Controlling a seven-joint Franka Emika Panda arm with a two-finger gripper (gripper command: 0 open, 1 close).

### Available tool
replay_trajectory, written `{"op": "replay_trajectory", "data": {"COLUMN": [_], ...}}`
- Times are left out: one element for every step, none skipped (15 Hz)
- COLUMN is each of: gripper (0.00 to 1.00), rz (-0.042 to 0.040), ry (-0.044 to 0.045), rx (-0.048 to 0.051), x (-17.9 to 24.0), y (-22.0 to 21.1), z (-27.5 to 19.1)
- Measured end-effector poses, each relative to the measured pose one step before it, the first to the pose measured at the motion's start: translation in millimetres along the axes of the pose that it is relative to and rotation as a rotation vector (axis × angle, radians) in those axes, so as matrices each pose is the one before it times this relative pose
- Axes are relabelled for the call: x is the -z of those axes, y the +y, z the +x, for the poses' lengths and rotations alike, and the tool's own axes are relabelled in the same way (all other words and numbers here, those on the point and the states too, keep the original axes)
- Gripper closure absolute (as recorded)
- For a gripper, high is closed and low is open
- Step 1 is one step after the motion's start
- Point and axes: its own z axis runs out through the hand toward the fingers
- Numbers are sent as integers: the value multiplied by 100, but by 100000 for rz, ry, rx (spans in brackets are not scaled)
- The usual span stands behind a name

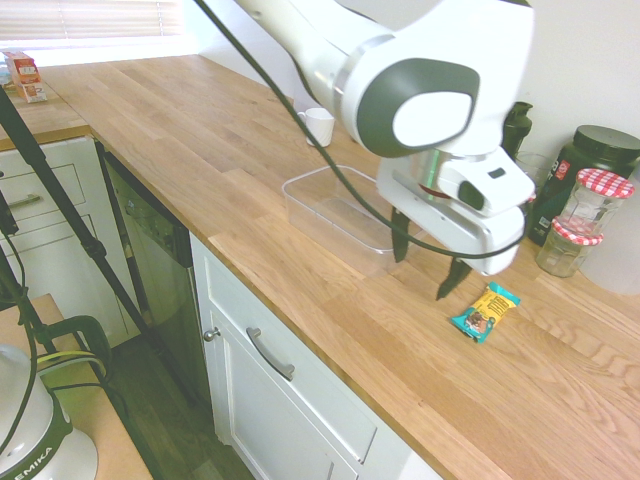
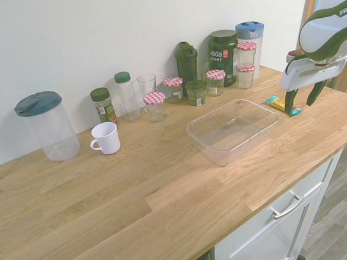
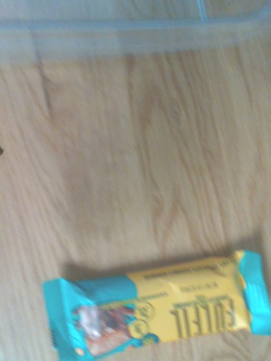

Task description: Put the protein bar into the container

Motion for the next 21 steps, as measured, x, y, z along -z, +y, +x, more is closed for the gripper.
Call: {"op": "replay_trajectory", "data": {"gripper": [0,0,0,0,0,0,0,0,0,100,100,100,100,100,100,100,100,100,100,100,100], "rz": [-589,-259,-139,-87,-144,-437,-483,-394,-291,-285,-157,-73,-114,-207,-249,-212,-374,-105,326,307,271], "ry": [388,281,496,198,-262,-247,-384,-406,-223,-207,-145,-69,-180,-309,-405,-413,-573,-317,70,-83,-97], "rx": [-128,133,391,24,-152,11,4,152,141,158,234,307,314,193,104,32,46,-27,194,78,-74], "x": [-640,-531,-308,-471,-569,-660,-776,-639,-471,-349,-206,-89,-77,-231,-309,-378,-516,-509,-4,-27,-8], "y": [-297,-389,-429,-462,-285,-175,-186,-170,-183,-176,-112,-83,-73,3,12,-14,-59,-89,-98,-69,-31], "z": [1560,1211,1004,876,699,695,608,449,413,247,184,102,87,-15,-3,35,-31,-21,62,18,-5]}}
